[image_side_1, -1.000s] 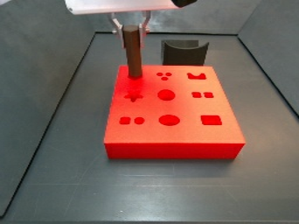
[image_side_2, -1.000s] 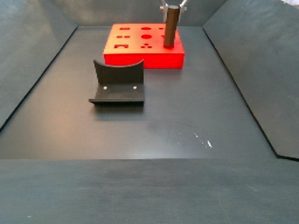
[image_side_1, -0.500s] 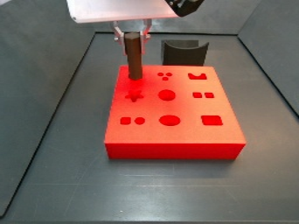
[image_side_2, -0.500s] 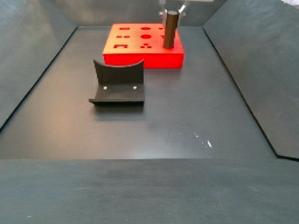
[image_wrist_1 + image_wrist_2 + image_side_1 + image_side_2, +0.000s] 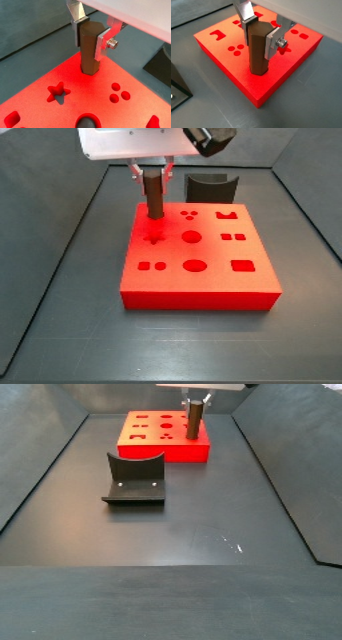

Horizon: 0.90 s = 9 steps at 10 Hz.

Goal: Insert the hexagon object.

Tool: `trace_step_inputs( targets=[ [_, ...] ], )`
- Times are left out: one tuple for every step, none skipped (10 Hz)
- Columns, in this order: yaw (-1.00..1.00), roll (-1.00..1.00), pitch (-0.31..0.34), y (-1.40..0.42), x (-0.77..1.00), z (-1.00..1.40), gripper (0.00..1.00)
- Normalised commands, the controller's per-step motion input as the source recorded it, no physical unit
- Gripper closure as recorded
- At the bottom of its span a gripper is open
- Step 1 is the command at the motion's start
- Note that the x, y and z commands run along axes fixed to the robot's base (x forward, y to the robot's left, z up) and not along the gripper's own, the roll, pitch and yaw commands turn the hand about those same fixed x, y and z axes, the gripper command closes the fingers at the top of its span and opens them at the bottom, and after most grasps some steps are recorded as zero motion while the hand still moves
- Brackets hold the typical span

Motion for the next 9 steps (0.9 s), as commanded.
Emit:
trace_step_inputs(
  targets=[
    [-0.12,0.09,0.0,0.09,0.0,-0.59,1.0],
    [0.0,-0.01,-0.044,0.06,-0.07,-0.45,1.0],
    [0.02,-0.11,0.003,0.15,-0.22,-0.58,1.0],
    [0.0,0.0,0.094,0.12,-0.36,-0.85,1.0],
    [0.0,0.0,0.133,0.11,-0.29,-0.85,1.0],
    [0.0,0.0,0.141,0.12,-0.29,-0.84,1.0],
    [0.0,-0.02,0.207,0.04,-0.05,-0.75,1.0],
    [0.0,0.0,0.136,0.0,0.01,-0.22,1.0],
    [0.0,0.0,0.0,0.0,0.0,0.0,1.0]
  ],
)
